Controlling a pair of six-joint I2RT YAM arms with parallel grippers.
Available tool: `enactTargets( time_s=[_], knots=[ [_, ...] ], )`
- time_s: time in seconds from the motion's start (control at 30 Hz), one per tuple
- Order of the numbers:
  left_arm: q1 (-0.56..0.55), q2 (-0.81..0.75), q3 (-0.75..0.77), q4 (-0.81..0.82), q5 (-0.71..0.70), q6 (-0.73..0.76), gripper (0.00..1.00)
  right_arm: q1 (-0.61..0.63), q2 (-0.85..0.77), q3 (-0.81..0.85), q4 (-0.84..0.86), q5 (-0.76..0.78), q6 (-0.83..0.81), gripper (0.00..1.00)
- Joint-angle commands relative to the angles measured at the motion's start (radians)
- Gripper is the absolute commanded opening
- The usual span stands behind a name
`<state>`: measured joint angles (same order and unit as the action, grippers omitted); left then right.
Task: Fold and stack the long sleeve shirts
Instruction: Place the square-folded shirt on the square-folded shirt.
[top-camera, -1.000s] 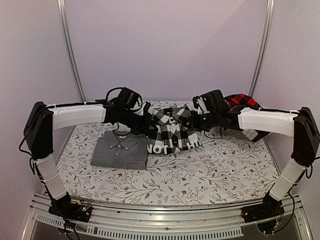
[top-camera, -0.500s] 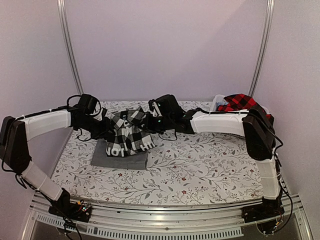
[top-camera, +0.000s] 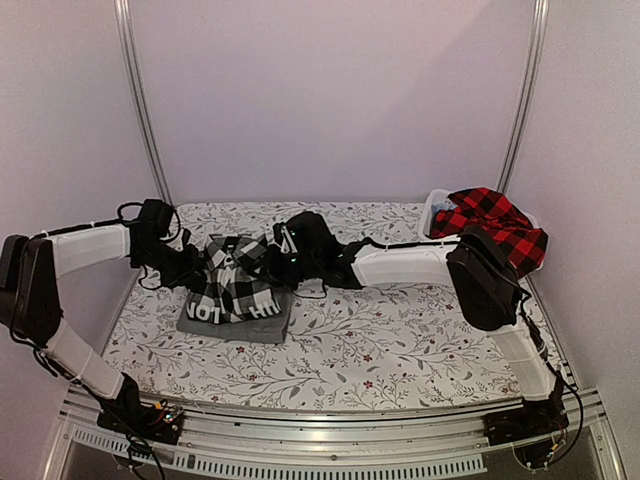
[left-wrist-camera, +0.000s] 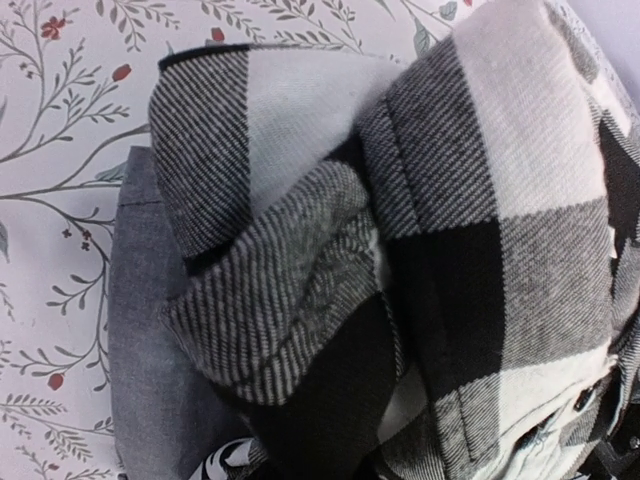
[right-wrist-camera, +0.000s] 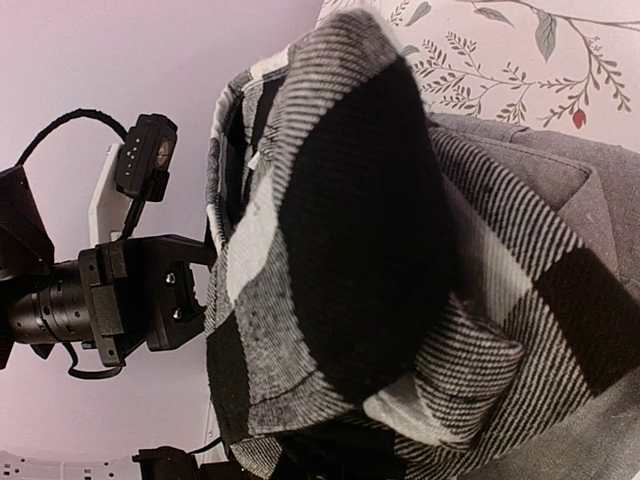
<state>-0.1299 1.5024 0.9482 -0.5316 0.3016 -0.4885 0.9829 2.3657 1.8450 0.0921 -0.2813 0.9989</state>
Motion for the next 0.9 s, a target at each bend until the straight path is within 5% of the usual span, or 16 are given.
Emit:
enactTargets(
  time_s=[0.0, 0.4, 0.63, 0.87],
  knots=[
    [0.035, 0.017, 0.000, 0.025, -0.011, 0.028, 0.00, 0.017, 0.015, -0.021, 0.059, -0.062, 0.073, 0.00],
    [0.065, 0.137, 0.068, 0.027, -0.010, 0.060, 0.18, -0.042, -0.143, -0.250, 0.056, -0.002, -0.036, 0.66],
    [0.065, 0.129, 0.107, 0.010, -0.055, 0.054, 0.46, -0.062, -0.245, -0.261, -0.041, 0.116, -0.242, 0.69],
    [0.053, 0.036, 0.149, -0.025, -0.168, 0.047, 0.60, -0.031, -0.271, -0.257, -0.141, 0.114, -0.441, 0.49]
  ],
)
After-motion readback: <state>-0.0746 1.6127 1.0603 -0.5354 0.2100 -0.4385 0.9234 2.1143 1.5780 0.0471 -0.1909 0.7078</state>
